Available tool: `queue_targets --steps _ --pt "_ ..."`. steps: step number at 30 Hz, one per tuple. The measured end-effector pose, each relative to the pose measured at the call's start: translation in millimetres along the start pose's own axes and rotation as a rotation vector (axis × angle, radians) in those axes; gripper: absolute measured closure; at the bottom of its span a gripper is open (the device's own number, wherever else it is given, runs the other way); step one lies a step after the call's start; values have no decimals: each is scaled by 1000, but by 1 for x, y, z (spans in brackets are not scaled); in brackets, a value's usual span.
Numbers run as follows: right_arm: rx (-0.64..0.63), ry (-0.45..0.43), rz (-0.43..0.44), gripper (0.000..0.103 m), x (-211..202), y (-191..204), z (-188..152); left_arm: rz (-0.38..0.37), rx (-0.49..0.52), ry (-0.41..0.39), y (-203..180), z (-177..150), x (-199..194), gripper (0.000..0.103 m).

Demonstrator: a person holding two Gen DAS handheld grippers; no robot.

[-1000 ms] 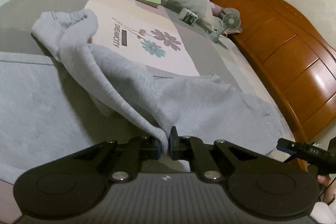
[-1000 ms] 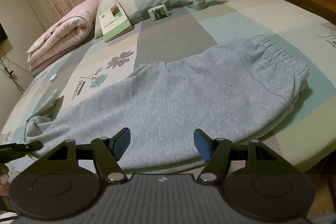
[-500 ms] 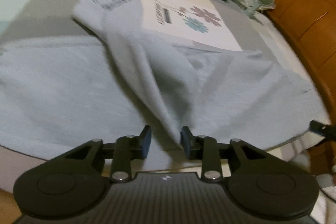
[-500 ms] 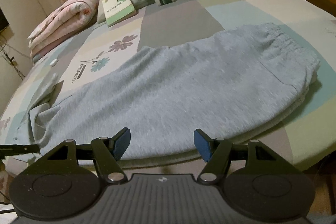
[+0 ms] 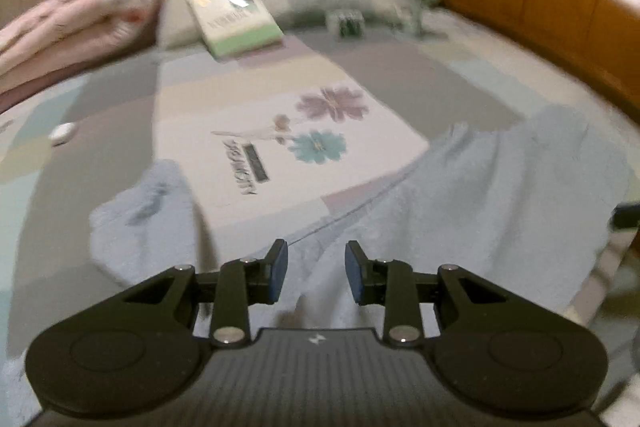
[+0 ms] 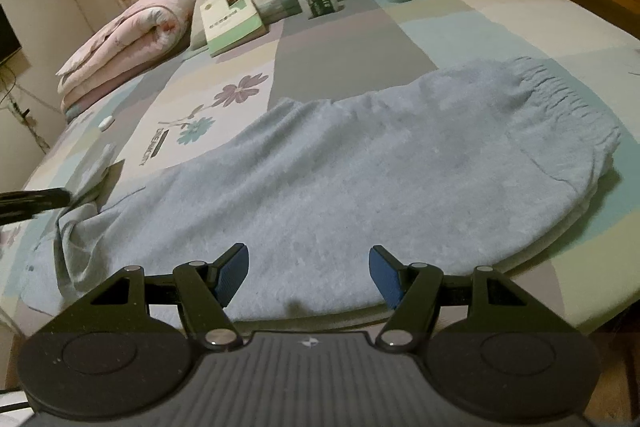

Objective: Fold clothes

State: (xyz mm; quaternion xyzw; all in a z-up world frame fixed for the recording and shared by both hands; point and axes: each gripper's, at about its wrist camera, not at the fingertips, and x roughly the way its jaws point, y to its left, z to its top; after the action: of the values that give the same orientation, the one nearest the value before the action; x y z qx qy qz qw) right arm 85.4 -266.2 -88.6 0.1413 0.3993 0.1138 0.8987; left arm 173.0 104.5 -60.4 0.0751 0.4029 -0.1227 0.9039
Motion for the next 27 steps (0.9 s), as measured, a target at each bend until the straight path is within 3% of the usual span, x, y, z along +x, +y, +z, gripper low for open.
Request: queue_targets --steps 5,8,11,14,16,17,24,27 --pt "11 1 -26 32 1 -4 3 -5 24 89 -3 2 46 76" --pt "16 6 -29 32 4 -4 5 -7 50 107 -8 -6 52 76" --pt "18 12 -29 32 9 -4 5 -1 81 122 -15 -14 57 67" --pt "13 23 -29 32 12 -3 5 9 88 123 -18 -12 59 68" --pt "7 28 -30 32 13 -2 4 -9 80 127 -18 -9 59 91" --pt "5 28 -31 32 13 -2 4 -8 78 119 -18 -7 57 97" --pt "12 12 -34 32 9 -4 3 62 59 -23 -11 12 26 98" --pt "18 9 -28 32 10 -4 3 69 68 -20 -10 16 29 98"
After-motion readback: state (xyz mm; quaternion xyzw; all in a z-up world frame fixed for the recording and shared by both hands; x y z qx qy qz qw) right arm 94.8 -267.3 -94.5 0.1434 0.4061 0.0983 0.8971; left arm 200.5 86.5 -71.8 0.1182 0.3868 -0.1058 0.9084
